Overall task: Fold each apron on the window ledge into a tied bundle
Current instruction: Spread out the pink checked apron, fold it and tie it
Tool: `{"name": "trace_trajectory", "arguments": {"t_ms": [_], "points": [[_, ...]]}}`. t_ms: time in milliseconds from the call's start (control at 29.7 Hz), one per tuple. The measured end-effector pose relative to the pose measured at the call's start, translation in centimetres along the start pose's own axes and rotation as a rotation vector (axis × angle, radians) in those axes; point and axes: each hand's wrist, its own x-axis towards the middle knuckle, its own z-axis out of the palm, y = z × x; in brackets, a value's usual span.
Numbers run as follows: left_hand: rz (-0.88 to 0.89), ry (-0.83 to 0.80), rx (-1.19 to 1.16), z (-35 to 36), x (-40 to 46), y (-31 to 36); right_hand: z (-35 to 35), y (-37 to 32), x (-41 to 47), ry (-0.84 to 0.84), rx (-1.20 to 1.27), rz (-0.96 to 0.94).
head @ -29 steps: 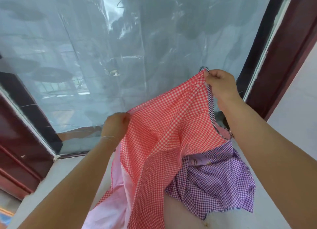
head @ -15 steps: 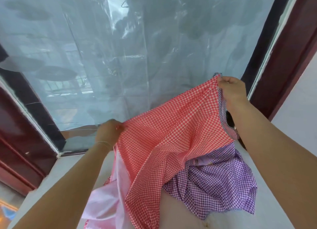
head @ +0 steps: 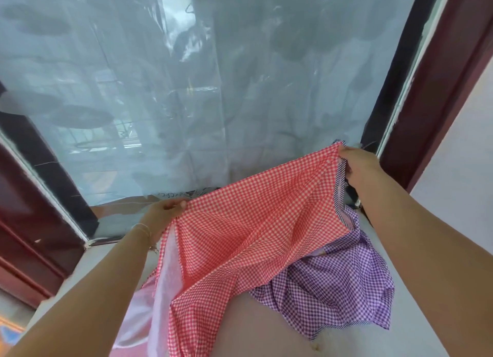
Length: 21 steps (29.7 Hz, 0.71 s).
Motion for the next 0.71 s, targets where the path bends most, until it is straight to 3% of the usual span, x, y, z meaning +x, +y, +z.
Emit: {"name": "trace_trajectory", "arguments": {"t_ms": [134, 269, 370, 437, 538, 605, 706], "points": [[-0.059, -0.025, 0.300, -0.1, -0.3, 1.2, 0.0, 1.1, -0.4, -0.002, 0.043, 0.080], [-0.058, 0.068, 0.376, 1.6, -1.4, 3.4, -0.5, 2.4, -1.3, 0.198, -0.517, -0.130], [0.043, 0.075, 0.377, 4.5, -2.2, 6.0, 1.1, 2.8, -4.6, 0.186, -0.793, -0.361], [0.124, 0.035, 0.386, 7.1, -3.1, 7.8, 3.4, 2.7, -7.2, 0.038, -0.896, -0.523], [0.247, 0.011, 0.454, 9.9, -3.9, 9.6, 6.7, 3.0, -11.1, -0.453, -0.951, -0.674], [0.322, -0.023, 0.525, 10.7, -4.3, 10.4, 7.6, 3.3, -13.3, -0.753, -0.953, -0.672], [0.417, -0.116, 0.576, 10.5, -5.2, 11.1, 7.3, 3.5, -13.5, -0.870, -0.850, -0.574]]}}
